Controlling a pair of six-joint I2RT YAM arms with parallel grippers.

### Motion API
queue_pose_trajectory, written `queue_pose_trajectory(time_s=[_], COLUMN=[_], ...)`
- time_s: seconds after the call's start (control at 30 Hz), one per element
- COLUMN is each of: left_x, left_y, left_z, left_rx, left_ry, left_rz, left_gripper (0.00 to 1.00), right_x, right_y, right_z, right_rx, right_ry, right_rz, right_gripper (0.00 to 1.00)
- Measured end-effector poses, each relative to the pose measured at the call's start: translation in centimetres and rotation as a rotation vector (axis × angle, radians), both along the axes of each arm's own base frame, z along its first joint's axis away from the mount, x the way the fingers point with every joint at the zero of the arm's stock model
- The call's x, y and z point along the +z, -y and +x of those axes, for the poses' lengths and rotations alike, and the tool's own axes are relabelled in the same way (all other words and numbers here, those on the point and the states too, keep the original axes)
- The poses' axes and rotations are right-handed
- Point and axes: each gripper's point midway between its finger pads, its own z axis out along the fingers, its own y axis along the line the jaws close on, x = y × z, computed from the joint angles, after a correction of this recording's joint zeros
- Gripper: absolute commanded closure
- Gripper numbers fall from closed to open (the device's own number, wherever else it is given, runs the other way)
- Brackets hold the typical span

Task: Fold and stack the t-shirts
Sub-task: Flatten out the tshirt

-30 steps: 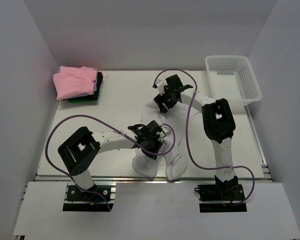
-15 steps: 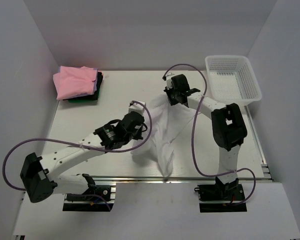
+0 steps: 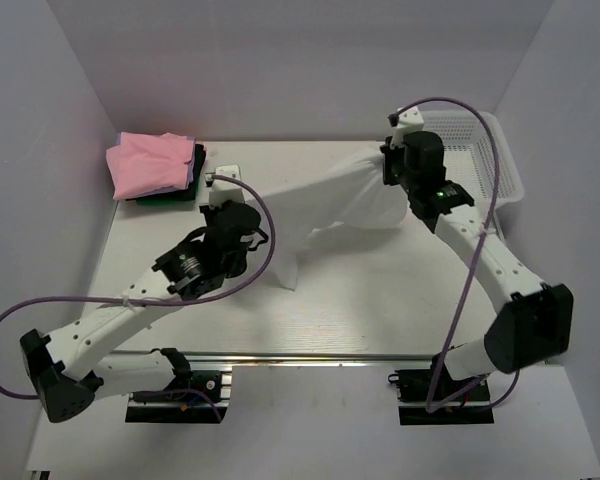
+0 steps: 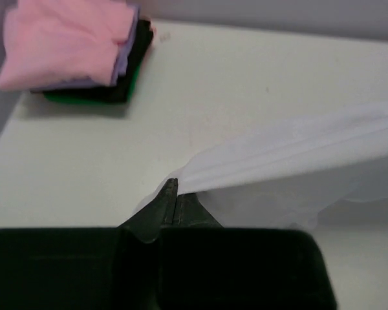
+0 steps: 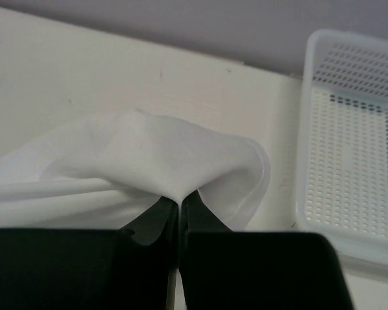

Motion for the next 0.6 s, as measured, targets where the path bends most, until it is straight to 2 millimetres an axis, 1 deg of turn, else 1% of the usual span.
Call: queue_pose_trajectory(time_s=[0.07,0.13,0.23,0.33,0.4,0.47,0.6], left_x=[2.7,5.9,10.8,14.5,16.5,18.0,19.6], left_y=[-0.6,-1.1,-1.9,-2.6,-2.6,-2.6,-2.8], left_z=[0.1,-0.1,-1.1,-2.3,-2.8,-3.3,-3.9], left_rx=[-0.006,-0.033,-0.097,-0.161,-0.202,-0.239,-0.276], left_ry=[0.075,0.164,0.297,0.395,0.439,0.473,0.512], left_rz=[0.005,-0.011,-0.049,-0.060,-0.056,-0.046,-0.027], left_gripper=[1.00,1.00,1.00,1.00,1.00,1.00,1.00], right_x=[3.0,6.1,10.7,14.3,16.2,17.7,19.2], right_y=[0.5,0.8,1.2,1.6,1.9,2.3,2.4], right_z=[-1.4,-2.8,-5.6,-8.4,-10.4,-12.1,-14.9], right_rx=[0.004,0.022,0.062,0.105,0.134,0.156,0.209], right_ry=[0.063,0.129,0.235,0.322,0.367,0.406,0.448], right_rz=[0.023,0.048,0.081,0.105,0.112,0.118,0.128], right_gripper=[1.00,1.00,1.00,1.00,1.00,1.00,1.00])
